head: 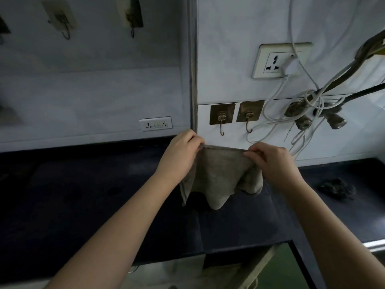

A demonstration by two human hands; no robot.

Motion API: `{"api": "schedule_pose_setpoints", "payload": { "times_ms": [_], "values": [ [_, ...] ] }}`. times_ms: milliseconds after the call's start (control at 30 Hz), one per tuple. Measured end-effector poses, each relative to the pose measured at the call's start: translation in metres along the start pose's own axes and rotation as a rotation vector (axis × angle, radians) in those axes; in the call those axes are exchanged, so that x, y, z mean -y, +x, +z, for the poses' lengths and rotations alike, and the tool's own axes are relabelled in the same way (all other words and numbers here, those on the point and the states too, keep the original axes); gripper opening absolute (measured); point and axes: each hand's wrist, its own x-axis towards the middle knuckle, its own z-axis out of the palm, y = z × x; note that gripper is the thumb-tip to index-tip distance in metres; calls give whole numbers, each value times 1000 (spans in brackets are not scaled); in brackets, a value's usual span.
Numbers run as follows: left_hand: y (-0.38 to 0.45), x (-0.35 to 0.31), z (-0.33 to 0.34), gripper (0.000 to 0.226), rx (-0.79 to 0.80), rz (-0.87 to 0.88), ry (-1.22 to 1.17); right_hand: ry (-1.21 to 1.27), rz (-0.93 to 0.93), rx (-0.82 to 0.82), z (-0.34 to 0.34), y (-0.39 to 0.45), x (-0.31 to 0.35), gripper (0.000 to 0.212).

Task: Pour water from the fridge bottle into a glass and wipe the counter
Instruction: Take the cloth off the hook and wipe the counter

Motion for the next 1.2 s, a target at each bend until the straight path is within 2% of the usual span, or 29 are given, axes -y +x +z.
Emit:
{"api": "schedule_pose_setpoints", "payload": {
  "times_ms": [100,267,467,700,767,900,967,1033,1200],
  "values": [
    [-19,2,-9,17,-1,-40,12,106,11,48,-3,-4,20,9],
    [-59,4,-37,42,68,-157,27,193,-4,170,2,-12,49,12],
    [-104,22,-64,34,141,-262,25,254,-6,320,31,-23,91,25],
    [-163,54,-92,25,202,-313,12,243,-31,546,61,-33,145,29],
    [-182,65,-105,26,230,-310,46,304,5,616,71,-40,164,31],
    [-228,86,-129,37,327,-304,78,475,157,739,90,-59,206,23],
    [-252,96,-139,46,383,-287,93,435,122,781,101,-70,223,38],
    [-276,106,-148,44,382,-280,98,353,4,824,113,-82,241,45],
    [-328,132,-174,16,297,-328,89,149,-131,922,140,-109,281,29]
  ]
}}
